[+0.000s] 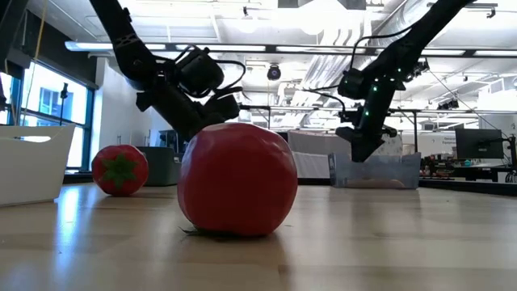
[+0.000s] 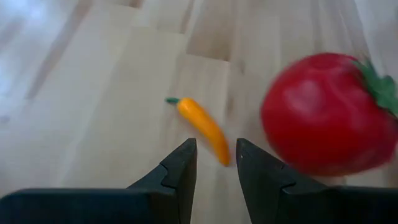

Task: Sort produce into baskets
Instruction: Put the red chili pepper into the black bin, then put the orange chili pepper into the black bin

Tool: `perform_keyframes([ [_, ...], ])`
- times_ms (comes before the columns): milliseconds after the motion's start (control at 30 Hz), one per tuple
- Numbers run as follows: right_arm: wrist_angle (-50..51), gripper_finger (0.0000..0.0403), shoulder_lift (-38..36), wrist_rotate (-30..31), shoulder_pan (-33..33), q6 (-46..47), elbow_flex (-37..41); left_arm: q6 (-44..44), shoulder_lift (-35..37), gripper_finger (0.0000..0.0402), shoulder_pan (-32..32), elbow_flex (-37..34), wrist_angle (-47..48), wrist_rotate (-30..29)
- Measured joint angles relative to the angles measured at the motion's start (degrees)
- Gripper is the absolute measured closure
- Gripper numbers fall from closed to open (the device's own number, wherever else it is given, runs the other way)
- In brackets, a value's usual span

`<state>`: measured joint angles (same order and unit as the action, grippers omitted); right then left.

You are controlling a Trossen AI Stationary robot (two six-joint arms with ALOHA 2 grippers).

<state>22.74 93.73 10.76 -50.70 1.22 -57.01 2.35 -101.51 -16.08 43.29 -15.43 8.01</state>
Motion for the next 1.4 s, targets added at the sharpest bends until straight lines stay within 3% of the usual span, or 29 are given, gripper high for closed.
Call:
perform_keyframes([
  [167,0.0,0.0212,0.0,0.0,0.0,-0.1,0.0,-0.2,-0.3,0.0288,2.2,0.0,-0.2,-1.1],
  [333,-0.1,0.018,0.0,0.0,0.1,-0.2,0.0,-0.6,-1.2,0.0287,3.1,-0.1,-0.8,-7.0],
  [600,-2.0,0.0176,-0.1,0.0,0.2,-0.2,0.0,-0.8,-1.4,0.0287,3.0,-0.1,-1.7,-7.3],
  [1000,-3.8,0.0176,-0.1,-0.2,0.2,-1.3,0.0,-2.1,-7.3,0.0289,2.6,-0.3,-8.9,-7.1],
  [1100,-3.8,0.0176,-0.1,-0.3,0.2,-1.3,0.0,-2.0,-7.3,0.031,2.6,-0.3,-8.9,-7.2],
  [1300,-3.8,0.018,-1.6,0.1,0.5,-1.7,0.0,1.2,-7.1,0.0391,1.5,-0.3,-9.0,-6.6],
  [1400,-3.8,0.0197,-4.6,0.4,1.4,-2.3,0.0,2.5,-6.2,0.0393,-0.4,-0.4,-8.1,-5.6],
])
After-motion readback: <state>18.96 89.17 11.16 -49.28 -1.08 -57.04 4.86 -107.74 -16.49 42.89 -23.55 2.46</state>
